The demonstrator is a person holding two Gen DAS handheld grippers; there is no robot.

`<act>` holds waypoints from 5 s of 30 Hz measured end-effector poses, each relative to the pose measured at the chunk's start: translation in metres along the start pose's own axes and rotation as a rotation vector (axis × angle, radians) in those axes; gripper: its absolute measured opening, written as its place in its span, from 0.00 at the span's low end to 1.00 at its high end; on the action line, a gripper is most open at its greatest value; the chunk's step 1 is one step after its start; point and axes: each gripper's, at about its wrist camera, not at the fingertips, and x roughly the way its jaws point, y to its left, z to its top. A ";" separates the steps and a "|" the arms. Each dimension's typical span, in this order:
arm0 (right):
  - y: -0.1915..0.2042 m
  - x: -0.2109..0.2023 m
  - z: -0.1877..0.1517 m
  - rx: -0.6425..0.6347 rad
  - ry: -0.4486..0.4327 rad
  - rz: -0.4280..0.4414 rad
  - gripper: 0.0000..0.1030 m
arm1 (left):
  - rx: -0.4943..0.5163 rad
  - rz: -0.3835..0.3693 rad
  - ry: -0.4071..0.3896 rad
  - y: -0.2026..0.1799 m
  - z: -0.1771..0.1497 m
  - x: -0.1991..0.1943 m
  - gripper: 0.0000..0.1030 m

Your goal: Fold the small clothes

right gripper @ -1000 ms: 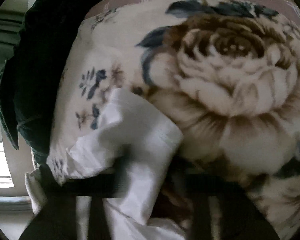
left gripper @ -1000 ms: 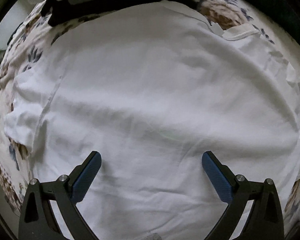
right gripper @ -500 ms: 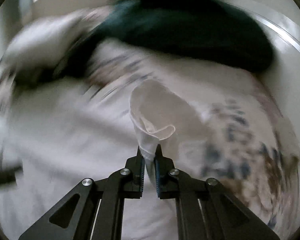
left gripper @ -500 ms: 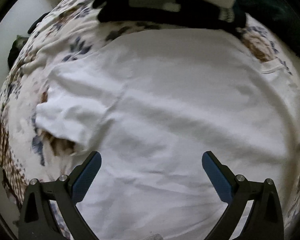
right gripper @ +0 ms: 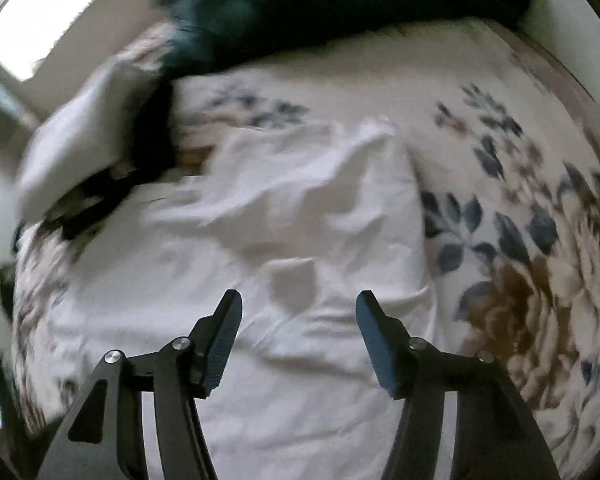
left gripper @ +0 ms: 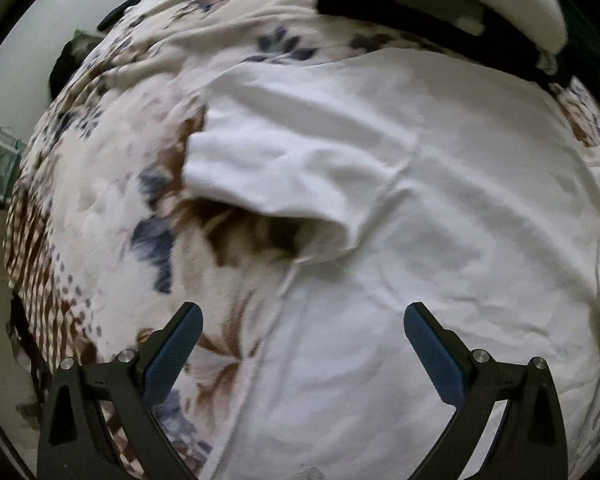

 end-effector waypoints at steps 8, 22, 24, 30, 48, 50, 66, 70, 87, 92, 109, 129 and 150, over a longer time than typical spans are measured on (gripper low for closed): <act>0.039 0.049 -0.028 0.047 0.059 -0.123 0.06 | -0.015 -0.011 -0.011 0.010 -0.002 -0.003 1.00; 0.071 0.025 -0.112 -0.120 0.064 -0.140 0.04 | -0.011 0.015 0.011 0.030 -0.014 0.001 1.00; 0.062 0.018 -0.100 -0.061 0.035 -0.127 0.38 | -0.013 0.017 0.005 0.033 -0.013 0.001 1.00; 0.026 0.034 -0.061 0.129 -0.037 -0.150 0.41 | -0.040 0.013 0.000 0.039 -0.007 0.002 1.00; 0.039 0.026 -0.070 0.138 -0.020 -0.143 0.13 | -0.088 0.021 -0.011 0.068 -0.002 0.013 1.00; 0.037 0.017 -0.061 0.180 -0.055 -0.129 0.39 | -0.093 0.037 -0.023 0.071 0.001 0.013 1.00; 0.021 0.038 -0.072 0.193 -0.036 -0.207 0.04 | 0.101 -0.202 -0.177 -0.045 0.065 -0.030 1.00; 0.018 0.034 -0.083 0.190 -0.029 -0.184 0.04 | 0.284 -0.416 -0.093 -0.128 0.077 -0.027 1.00; -0.003 0.045 -0.067 0.317 -0.026 -0.044 0.04 | 0.558 -0.611 -0.057 -0.242 0.110 0.015 0.06; 0.005 0.044 -0.056 0.309 -0.034 -0.020 0.04 | 0.557 -0.613 -0.081 -0.240 0.125 0.011 0.03; 0.006 0.016 -0.051 0.168 0.115 0.096 0.58 | 0.259 -0.555 -0.091 -0.112 0.108 -0.004 0.90; 0.028 0.018 -0.088 0.020 0.170 -0.065 0.60 | -0.600 -0.588 -0.129 0.124 0.064 0.050 0.26; -0.060 -0.043 -0.103 0.179 0.139 -0.041 0.59 | 0.245 -0.694 -0.057 -0.052 0.055 -0.014 0.85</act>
